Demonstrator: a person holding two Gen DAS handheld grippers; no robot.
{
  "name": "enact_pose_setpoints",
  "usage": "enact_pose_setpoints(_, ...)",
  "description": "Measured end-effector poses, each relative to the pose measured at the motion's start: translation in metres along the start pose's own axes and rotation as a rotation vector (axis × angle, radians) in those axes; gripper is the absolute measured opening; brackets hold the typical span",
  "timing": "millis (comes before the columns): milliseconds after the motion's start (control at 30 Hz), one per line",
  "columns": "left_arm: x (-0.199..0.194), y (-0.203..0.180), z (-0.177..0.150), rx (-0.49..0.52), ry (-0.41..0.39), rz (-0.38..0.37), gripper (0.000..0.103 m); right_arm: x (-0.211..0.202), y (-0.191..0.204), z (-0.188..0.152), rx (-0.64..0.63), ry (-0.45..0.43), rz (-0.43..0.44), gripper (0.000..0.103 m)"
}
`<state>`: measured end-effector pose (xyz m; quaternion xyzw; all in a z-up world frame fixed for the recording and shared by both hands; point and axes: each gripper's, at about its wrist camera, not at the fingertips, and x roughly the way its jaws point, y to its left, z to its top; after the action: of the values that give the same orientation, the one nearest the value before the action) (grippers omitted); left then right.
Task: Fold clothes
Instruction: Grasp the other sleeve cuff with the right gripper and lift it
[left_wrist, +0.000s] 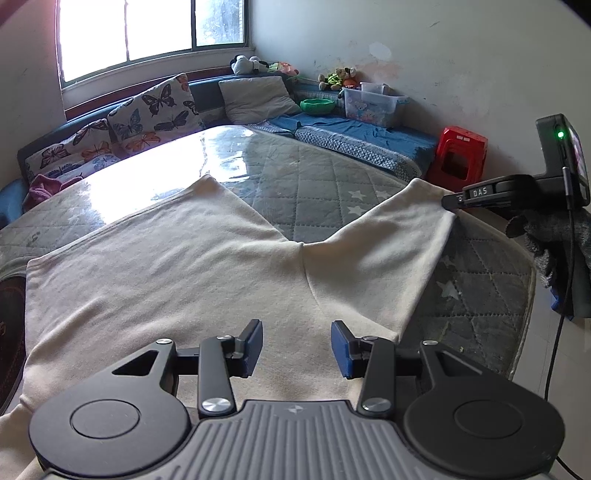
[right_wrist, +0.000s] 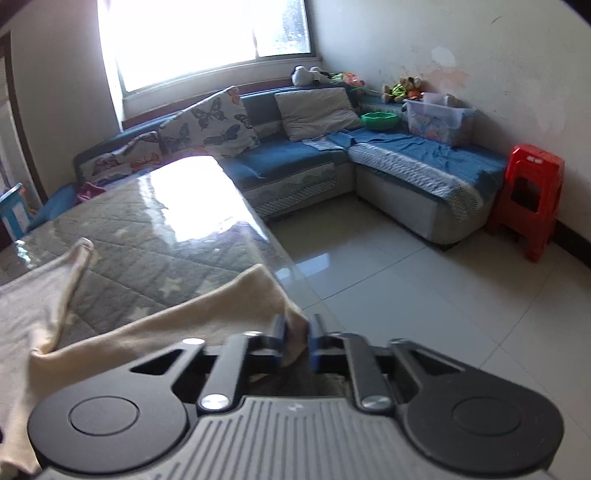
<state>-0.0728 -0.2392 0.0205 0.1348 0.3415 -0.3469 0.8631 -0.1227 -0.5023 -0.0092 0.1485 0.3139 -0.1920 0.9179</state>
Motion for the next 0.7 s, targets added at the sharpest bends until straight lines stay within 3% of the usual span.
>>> enact_pose_setpoints(400, 0.009, -0.002, -0.002, 0.015, 0.011, -0.002, 0.045, -0.043, 0.011, 0.046, 0.032, -0.104, 0.157, 0.007)
enact_pose_setpoints(700, -0.008, 0.008, -0.005, -0.025, -0.024, -0.005, 0.048, -0.085, 0.067, 0.068, -0.096, -0.157, 0.299, 0.007)
